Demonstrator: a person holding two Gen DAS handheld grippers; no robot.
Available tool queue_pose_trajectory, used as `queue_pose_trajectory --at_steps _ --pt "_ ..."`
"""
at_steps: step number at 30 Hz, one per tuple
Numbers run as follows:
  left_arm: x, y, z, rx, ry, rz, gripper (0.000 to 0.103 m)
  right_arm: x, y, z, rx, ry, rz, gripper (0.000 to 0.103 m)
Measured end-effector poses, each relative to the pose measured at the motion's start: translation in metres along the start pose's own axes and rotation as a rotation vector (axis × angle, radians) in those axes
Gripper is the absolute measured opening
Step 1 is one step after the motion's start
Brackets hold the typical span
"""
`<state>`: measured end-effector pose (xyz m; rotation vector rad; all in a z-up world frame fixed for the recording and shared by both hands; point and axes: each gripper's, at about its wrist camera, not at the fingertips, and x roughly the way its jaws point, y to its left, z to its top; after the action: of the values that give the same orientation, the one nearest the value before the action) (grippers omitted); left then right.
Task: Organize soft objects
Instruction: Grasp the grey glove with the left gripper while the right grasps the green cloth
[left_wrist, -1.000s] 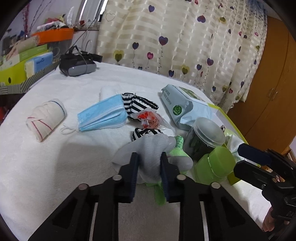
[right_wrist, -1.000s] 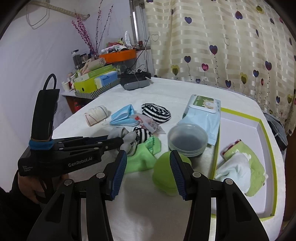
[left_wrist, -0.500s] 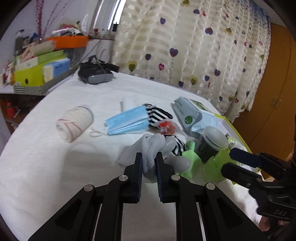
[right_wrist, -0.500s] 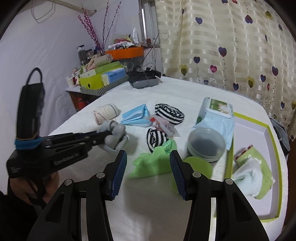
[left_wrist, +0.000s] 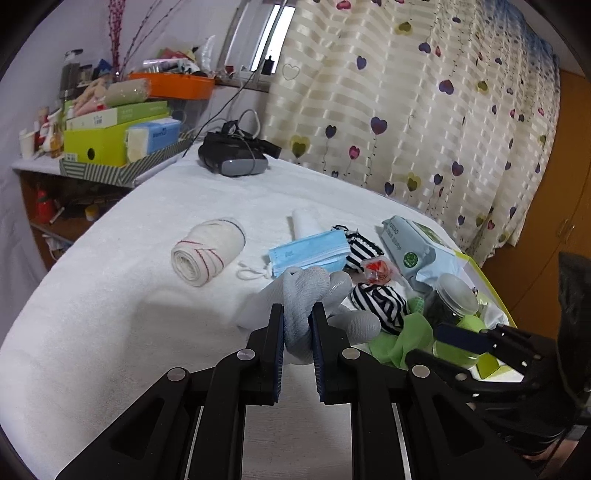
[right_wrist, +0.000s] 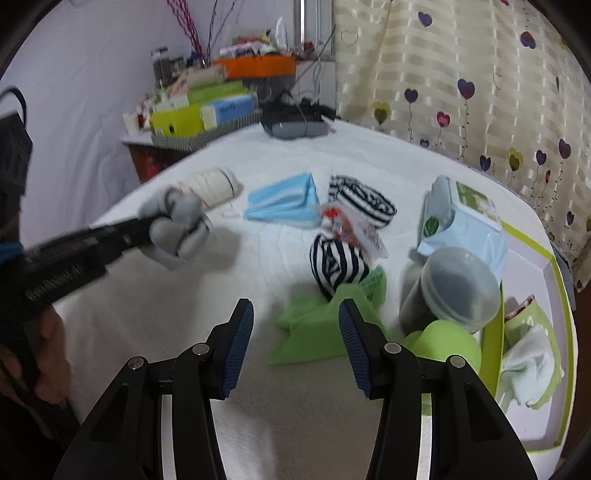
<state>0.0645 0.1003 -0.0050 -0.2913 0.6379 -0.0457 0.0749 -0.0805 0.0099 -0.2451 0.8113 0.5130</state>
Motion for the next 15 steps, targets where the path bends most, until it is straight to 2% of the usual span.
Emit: queue_pose_trajectory --at_steps 4,9,15 --pt "0.003 0.004 0.000 -0.008 0.005 -0.015 0.013 0.012 0.003 -0.005 -0.012 0.048 -0.044 0.049" --pt "0.008 0.008 -0.002 -0.019 0.021 -0.029 0.014 0.025 0.016 -0.007 -0.084 0.080 -0.128 0.049" --pt "0.009 0.014 -0.003 -0.030 0.017 -0.034 0.014 0.041 0.031 -0.009 -0.169 0.132 -0.190 0.048"
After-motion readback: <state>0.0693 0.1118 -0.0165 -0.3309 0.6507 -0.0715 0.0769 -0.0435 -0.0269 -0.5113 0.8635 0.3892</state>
